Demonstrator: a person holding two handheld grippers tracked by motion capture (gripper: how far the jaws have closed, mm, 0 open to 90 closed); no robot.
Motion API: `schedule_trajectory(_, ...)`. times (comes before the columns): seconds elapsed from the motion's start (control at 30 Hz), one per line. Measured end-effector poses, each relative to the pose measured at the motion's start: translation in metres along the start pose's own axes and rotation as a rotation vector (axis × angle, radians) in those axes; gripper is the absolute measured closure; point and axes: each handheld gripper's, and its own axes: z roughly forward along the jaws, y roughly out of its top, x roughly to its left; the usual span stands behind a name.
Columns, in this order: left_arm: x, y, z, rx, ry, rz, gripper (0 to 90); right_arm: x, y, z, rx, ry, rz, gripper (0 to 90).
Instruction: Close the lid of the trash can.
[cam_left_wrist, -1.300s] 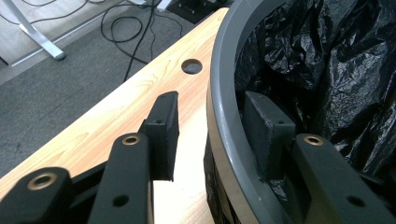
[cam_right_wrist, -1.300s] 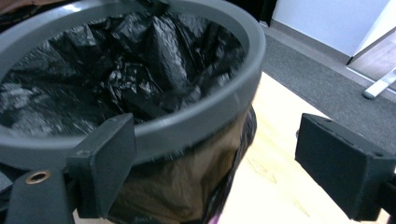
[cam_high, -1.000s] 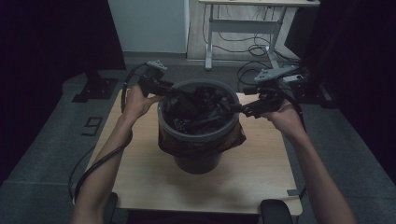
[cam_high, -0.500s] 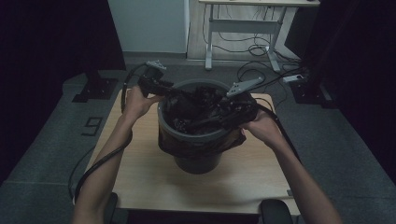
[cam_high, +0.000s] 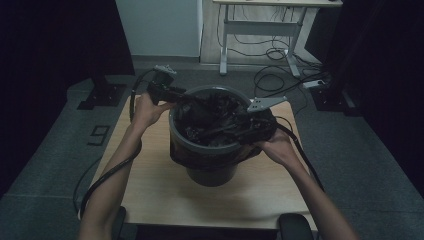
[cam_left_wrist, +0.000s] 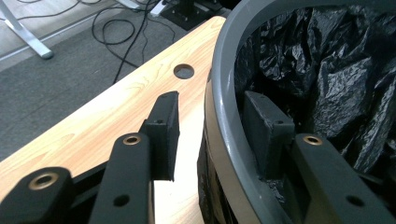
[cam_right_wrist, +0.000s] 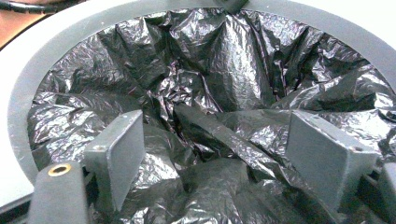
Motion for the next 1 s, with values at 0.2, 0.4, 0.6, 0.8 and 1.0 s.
schedule_trajectory(0.2, -0.004, 0.002, -0.001, 0.015, 0.041, 0.062, 54.6, 0.000, -0.001, 0.001, 0.008, -0.001, 0.000, 19.9)
schedule_trajectory(0.4, -0.002, 0.002, 0.000, 0.013, 0.029, 0.038, 54.3, -0.008, 0.004, 0.001, 0.069, 0.040, -0.024, 24.4)
schedule_trajectory(0.6, 0.000, 0.002, 0.000, 0.011, 0.018, 0.028, 54.3, -0.042, 0.013, 0.004, 0.054, 0.118, -0.065, 20.0)
schedule_trajectory(0.8, 0.000, 0.001, 0.000, 0.005, 0.005, 0.017, 54.3, -0.055, 0.008, 0.003, -0.019, 0.155, -0.058, 23.5)
schedule_trajectory(1.0, -0.001, 0.001, 0.000, 0.003, 0.014, 0.024, 54.2, -0.055, 0.006, 0.003, -0.024, 0.164, -0.043, 23.6)
